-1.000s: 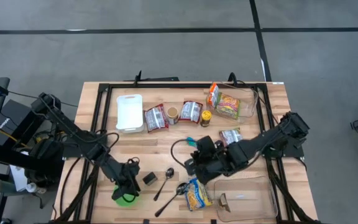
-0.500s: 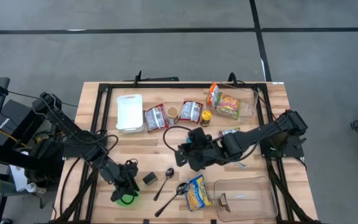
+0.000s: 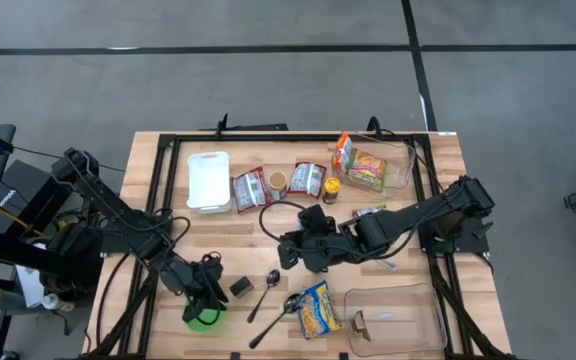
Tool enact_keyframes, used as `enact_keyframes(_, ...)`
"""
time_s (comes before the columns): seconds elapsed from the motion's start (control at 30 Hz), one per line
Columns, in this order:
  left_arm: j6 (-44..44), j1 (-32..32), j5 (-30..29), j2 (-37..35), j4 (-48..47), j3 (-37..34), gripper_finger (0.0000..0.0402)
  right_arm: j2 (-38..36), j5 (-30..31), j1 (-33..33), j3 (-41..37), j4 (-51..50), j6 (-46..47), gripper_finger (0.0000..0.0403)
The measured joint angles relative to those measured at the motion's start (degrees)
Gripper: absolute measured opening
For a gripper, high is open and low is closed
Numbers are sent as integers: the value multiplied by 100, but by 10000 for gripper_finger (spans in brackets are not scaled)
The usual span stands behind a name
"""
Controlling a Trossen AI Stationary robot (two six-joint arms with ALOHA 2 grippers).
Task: Pick & Place Food Item
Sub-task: Put the green spice bottle into the bottom transparent bin
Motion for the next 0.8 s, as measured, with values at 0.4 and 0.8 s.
enact_keyframes(0.4, -55, 11, -604, 0, 31, 0, 113, 0, -798, -655, 0, -1757, 399, 74)
enact_keyframes(0.8, -137, 11, -677, 0, 26, 0, 113, 2, -1968, -614, -602, -2276, 1380, 76)
